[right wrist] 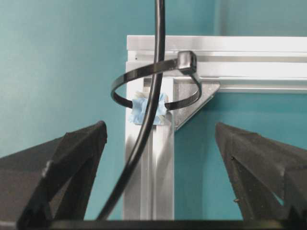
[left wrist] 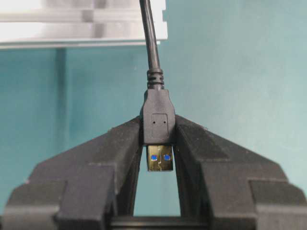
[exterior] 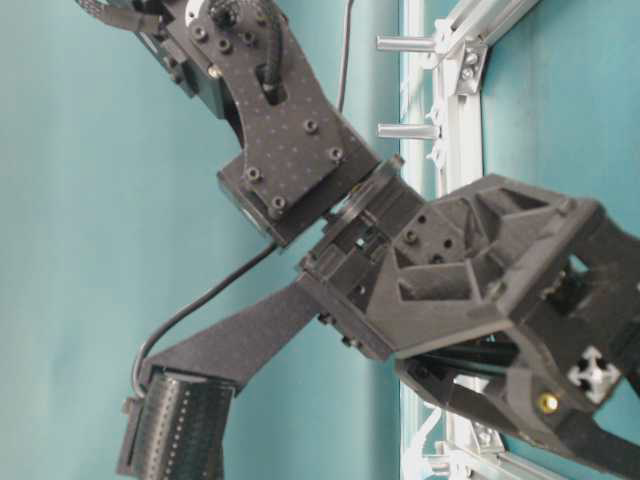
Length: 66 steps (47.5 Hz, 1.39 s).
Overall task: Insert the wire through the string loop located on the left side.
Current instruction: 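Pull the plug leftward with the left gripper, drawing cable through loop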
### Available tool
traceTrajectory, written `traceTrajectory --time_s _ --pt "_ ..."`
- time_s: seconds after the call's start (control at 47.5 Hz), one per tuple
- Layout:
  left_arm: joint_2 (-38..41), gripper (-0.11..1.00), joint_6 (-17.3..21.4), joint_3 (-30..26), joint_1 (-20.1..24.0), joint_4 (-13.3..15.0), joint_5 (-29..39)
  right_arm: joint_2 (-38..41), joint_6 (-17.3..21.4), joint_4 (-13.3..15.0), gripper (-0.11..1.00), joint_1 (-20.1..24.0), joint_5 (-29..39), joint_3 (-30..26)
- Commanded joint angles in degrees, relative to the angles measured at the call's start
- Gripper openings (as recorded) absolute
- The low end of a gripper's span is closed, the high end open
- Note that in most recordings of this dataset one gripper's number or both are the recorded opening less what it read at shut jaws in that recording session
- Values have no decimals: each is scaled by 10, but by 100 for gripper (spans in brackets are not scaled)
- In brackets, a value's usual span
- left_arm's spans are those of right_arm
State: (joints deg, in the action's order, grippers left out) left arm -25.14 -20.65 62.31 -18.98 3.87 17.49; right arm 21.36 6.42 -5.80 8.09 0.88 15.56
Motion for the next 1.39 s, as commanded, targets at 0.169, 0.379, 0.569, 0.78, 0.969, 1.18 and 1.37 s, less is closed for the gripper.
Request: traceTrajectory --time_s 0.169,0.379,0.569,0.78,0.969,1.18,1.37 --pt "-52 20 -5 15 -3 -2 31 -18 0 2 95 4 -3 -5" --pt "-61 20 -4 17 -3 -1 38 -17 0 2 95 5 -3 -5" --pt "-47 20 -4 13 -3 -1 38 -17 0 2 95 5 -3 -5" --pt "-48 20 -4 18 -4 1 62 -18 0 2 95 6 -3 -5" --pt "-48 23 -4 16 -4 1 77 -17 0 2 95 8 -3 -5" --pt "-48 81 -3 17 -4 -2 77 -17 1 2 95 8 -3 -5" --pt "-48 82 -2 18 -4 -2 76 -17 1 2 95 8 -4 -5"
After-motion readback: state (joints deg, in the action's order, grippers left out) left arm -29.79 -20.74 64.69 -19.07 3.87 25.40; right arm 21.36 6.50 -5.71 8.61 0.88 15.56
